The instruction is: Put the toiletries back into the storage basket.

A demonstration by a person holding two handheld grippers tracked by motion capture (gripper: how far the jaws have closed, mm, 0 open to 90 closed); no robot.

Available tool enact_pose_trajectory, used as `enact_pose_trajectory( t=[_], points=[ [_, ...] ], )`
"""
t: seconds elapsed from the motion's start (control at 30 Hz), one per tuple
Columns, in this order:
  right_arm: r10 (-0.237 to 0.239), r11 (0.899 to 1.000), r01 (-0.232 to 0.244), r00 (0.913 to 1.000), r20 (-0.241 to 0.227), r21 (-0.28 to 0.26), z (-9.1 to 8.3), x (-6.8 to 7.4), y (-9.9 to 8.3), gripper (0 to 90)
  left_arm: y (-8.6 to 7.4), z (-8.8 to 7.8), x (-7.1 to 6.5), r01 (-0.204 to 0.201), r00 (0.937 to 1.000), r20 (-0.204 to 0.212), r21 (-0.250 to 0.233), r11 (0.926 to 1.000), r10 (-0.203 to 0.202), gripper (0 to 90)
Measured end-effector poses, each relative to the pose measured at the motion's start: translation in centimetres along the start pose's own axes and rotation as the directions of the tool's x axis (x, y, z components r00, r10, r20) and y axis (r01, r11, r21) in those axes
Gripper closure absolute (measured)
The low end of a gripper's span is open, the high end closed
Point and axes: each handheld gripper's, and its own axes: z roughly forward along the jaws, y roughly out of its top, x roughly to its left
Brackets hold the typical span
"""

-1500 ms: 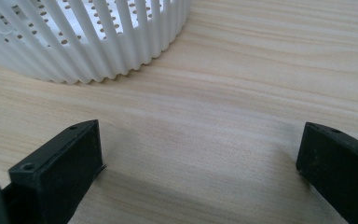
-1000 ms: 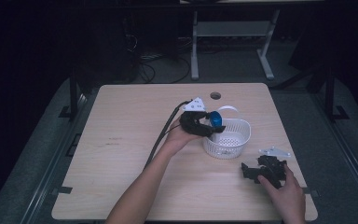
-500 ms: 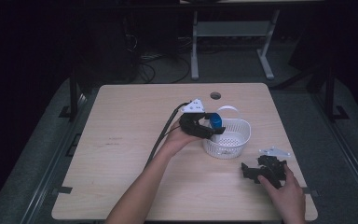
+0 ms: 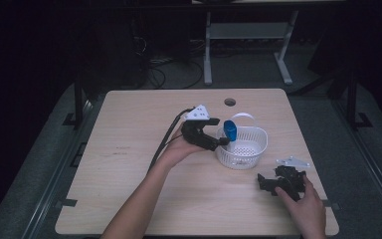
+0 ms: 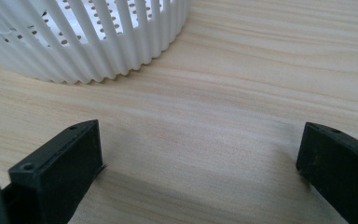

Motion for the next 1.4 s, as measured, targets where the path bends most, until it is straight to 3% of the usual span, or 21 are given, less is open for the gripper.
enact_pose_trajectory(
  t=[0.33,0.5,0.73,1.17,1.4],
  points=[
    [-0.003,1.0,0.003,1.0,0.001,0.001,0.0,0.0,0.0,0.0,-1.6,-3.7,0.1,0.019,0.9979,-0.062,0.047,0.9987,-0.016,14.1],
    [-0.002,1.0,0.002,1.0,0.001,0.001,0.0,0.0,0.0,0.0,-2.5,-5.6,0.0,0.025,0.9945,-0.104,0.094,0.9952,-0.015,14.1],
    [-0.004,1.0,0.004,1.0,0.002,0.0,0.0,0.0,0.0,0.0,-4.0,-7.5,-0.4,0.03,0.9882,-0.153,0.167,0.9855,-0.005,14.1],
    [-0.002,1.0,0.002,1.0,0.001,0.001,0.0,0.0,0.0,0.0,-6.9,-10.4,-2.4,0.034,0.9755,-0.219,0.246,0.9686,0.021,14.2],
    [-0.002,1.0,0.002,1.0,0.001,0.001,0.0,0.0,0.0,0.0,-8.4,-12.4,-3.0,0.059,0.9681,-0.25,0.267,0.9618,0.011,14.3]
  ],
)
